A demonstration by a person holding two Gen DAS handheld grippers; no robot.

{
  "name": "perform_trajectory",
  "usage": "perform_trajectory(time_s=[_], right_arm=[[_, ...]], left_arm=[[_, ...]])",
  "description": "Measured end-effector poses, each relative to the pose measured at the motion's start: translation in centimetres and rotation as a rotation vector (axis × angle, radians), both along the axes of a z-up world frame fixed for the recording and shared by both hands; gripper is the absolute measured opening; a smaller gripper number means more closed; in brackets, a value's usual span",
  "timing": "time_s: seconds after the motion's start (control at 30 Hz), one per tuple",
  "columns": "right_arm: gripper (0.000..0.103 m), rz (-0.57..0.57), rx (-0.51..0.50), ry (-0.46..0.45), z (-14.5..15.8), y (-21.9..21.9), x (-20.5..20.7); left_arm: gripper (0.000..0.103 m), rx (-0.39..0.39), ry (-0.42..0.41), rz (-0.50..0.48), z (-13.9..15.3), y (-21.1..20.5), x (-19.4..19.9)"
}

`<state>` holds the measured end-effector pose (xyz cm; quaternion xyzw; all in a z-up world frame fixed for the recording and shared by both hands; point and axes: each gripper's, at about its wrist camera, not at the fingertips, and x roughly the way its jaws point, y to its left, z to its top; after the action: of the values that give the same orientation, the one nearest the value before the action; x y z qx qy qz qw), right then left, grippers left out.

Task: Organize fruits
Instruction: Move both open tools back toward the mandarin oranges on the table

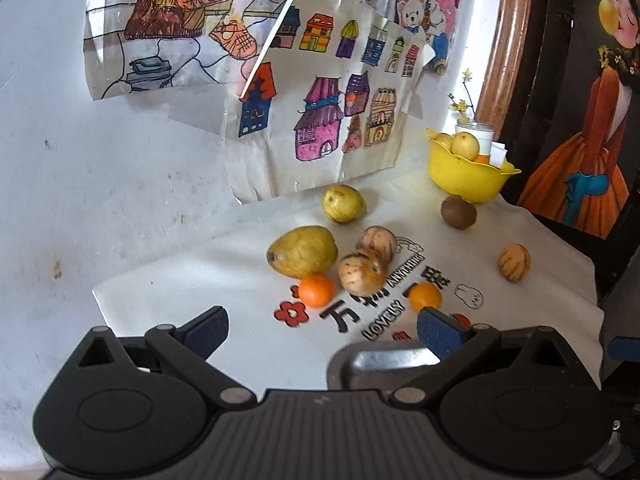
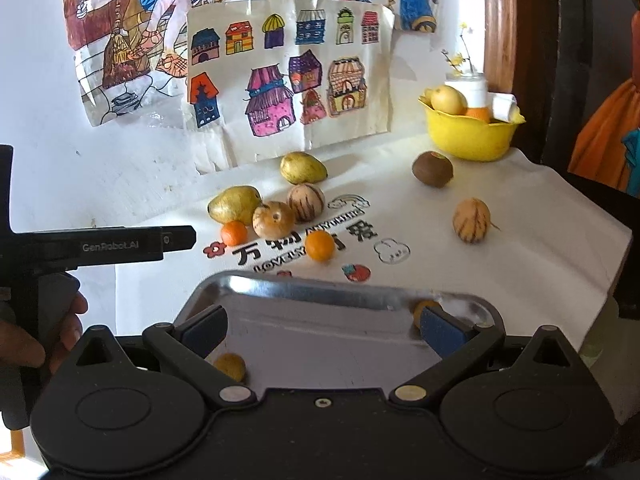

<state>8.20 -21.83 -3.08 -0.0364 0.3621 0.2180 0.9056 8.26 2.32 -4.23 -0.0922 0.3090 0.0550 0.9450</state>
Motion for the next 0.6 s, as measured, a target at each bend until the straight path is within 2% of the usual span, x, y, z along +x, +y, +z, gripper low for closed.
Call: perform_trajectory(time_s=[0.3, 0.6], right_arm=[[0.102, 0.019, -0.019, 0.016, -0.5, 1.8, 3.7], [0.102, 0.029, -0.043, 0.063, -2.7, 3.1, 8.1]], left_arm=[[0.102, 0.003, 0.039, -0.011, -1.6, 1.3, 3.5], [0.099, -0.024, 0.074, -0.02, -4.0, 2.6, 7.6]])
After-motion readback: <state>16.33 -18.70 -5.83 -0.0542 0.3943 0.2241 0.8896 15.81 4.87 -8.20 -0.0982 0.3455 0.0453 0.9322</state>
